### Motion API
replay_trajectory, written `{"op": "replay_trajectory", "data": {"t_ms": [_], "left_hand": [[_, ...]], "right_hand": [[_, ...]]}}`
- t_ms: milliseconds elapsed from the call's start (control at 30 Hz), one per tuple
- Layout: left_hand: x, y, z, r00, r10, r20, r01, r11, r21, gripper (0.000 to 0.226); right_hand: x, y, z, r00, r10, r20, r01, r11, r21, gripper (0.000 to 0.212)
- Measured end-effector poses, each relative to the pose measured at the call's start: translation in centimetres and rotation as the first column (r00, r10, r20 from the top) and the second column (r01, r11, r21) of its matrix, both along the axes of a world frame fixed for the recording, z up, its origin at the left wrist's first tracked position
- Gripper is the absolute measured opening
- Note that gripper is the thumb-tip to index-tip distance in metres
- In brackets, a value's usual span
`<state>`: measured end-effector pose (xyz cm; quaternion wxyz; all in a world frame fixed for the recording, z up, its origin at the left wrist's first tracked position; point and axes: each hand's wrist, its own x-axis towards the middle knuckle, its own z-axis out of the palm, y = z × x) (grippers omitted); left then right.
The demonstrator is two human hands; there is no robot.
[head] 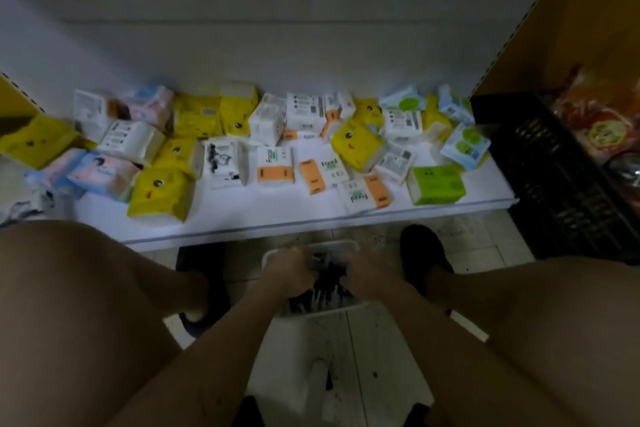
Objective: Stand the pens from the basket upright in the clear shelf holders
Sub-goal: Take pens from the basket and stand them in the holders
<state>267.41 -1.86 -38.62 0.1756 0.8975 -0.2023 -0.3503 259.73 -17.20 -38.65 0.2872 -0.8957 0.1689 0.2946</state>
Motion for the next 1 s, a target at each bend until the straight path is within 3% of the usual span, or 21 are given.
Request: {"op": "replay_trajectory", "data": {"t_ms": [100,200,300,500,600,667,900,1000], "left_hand": [[0.0,0.4,-3.0,0.995,-0.028,-0.092,0.034,0.997,0.063,0.039],[-0.6,0.5,-6.3,0.990,0.002,-0.141,0.018,0.990,0.142,0.035],[-1.9,-0.7,-9.3,0.962,0.029,-0.272,0.008,0.991,0.133,0.025],[-2.5,-4.0,-12.1,0.883,0.234,-0.407,-0.214,0.972,0.096,0.037],[-2.5,-4.8,-13.6,0.851,0.253,-0.459,-0.248,0.966,0.072,0.046],[-2.6,-4.9,-14.1,0.813,0.316,-0.489,-0.329,0.942,0.063,0.042],[-2.7,-3.9,-14.6,0.768,0.476,-0.429,-0.501,0.863,0.060,0.016],[-3.1,-3.3,-14.2,0.745,0.529,-0.406,-0.555,0.830,0.063,0.010]], "right_hand": [[-1.4,-0.1,-2.0,0.986,0.027,-0.164,-0.017,0.998,0.062,0.025],[-1.6,-1.1,-3.6,0.973,-0.022,-0.229,0.036,0.998,0.055,0.030],[-0.5,-2.6,-3.8,0.975,-0.047,-0.219,0.062,0.996,0.060,0.034],[1.4,-4.3,-5.2,0.969,-0.152,-0.194,0.167,0.984,0.060,0.036],[1.4,-4.5,-6.4,0.960,-0.193,-0.202,0.212,0.974,0.075,0.037],[1.0,-4.4,-7.3,0.949,-0.202,-0.241,0.225,0.972,0.071,0.037],[-0.1,-4.1,-9.9,0.908,-0.292,-0.299,0.334,0.937,0.099,0.033],[0.9,-3.5,-11.4,0.928,-0.225,-0.296,0.268,0.957,0.113,0.030]]}}
